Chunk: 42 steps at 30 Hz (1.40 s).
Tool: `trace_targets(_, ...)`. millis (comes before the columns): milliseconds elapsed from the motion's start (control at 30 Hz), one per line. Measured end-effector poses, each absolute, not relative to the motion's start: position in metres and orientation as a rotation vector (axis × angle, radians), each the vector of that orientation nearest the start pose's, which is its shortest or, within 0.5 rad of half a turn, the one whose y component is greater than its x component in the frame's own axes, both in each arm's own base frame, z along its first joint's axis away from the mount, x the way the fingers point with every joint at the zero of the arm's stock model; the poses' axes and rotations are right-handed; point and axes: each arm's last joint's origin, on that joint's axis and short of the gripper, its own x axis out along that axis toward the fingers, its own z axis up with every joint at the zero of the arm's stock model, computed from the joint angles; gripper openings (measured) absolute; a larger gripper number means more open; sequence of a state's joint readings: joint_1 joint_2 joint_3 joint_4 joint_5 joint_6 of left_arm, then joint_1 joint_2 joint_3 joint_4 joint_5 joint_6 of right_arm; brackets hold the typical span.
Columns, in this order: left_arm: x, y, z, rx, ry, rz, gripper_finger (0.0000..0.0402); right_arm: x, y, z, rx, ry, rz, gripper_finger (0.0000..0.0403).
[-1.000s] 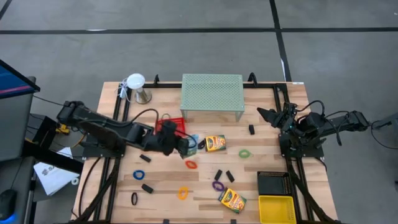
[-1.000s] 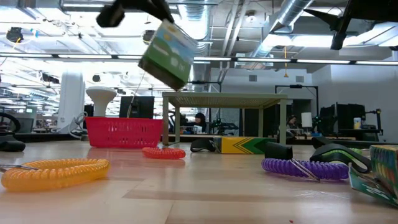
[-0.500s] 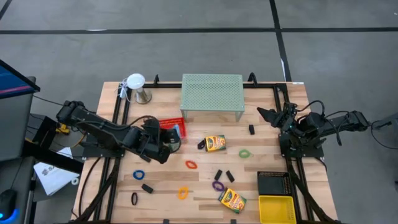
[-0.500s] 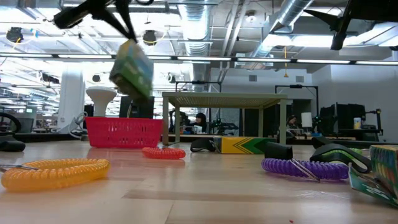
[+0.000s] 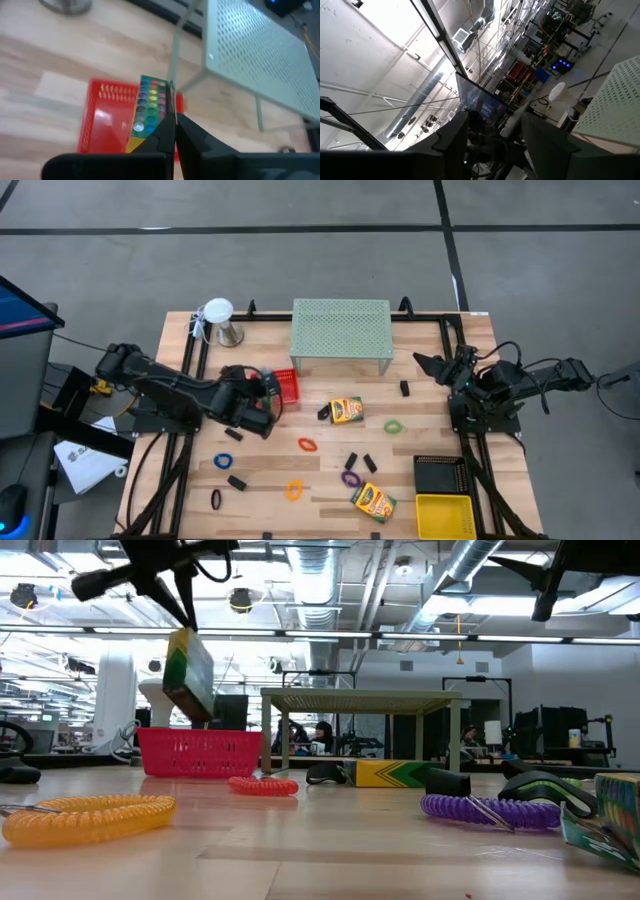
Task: Pick & Place Office Desk Supplies
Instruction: Put the yellow crayon box into the red bin
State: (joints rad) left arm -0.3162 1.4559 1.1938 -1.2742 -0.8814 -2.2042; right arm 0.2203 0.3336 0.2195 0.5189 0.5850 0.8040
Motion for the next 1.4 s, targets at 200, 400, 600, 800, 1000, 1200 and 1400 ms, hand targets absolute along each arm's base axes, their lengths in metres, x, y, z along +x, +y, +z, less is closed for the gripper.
trace_targets(200,0.244,-0.036,0.269,-0.909,0.142,1.457,0.0,0.107,0.008,0.256,0.944,-0.487,-0.198,0.0182)
trace_targets(400,0.247,-0.034,0.251,-0.904,0.171,1.488,0.0,0.107,0.008,0.256,0.951,-0.482,-0.199,0.0182)
trace_targets(600,0.245,-0.031,0.239,-0.901,0.175,1.5,0.0,0.108,0.008,0.254,0.964,-0.472,-0.2,0.0182)
trace_targets(800,0.243,-0.028,0.23,-0.888,0.179,1.519,0.0,0.108,0.008,0.254,0.975,-0.472,-0.198,0.0182)
trace_targets(1000,0.24,-0.027,0.227,-0.868,0.186,1.525,0.0,0.108,0.008,0.254,0.981,-0.471,-0.198,0.0182)
trace_targets(1200,0.241,-0.027,0.226,-0.855,0.198,1.518,0.0,0.108,0.008,0.254,0.981,-0.47,-0.198,0.0182)
trace_targets(1400,0.241,-0.028,0.226,-0.833,0.256,1.505,0.0014,0.108,0.008,0.254,0.981,-0.47,-0.198,0.0182)
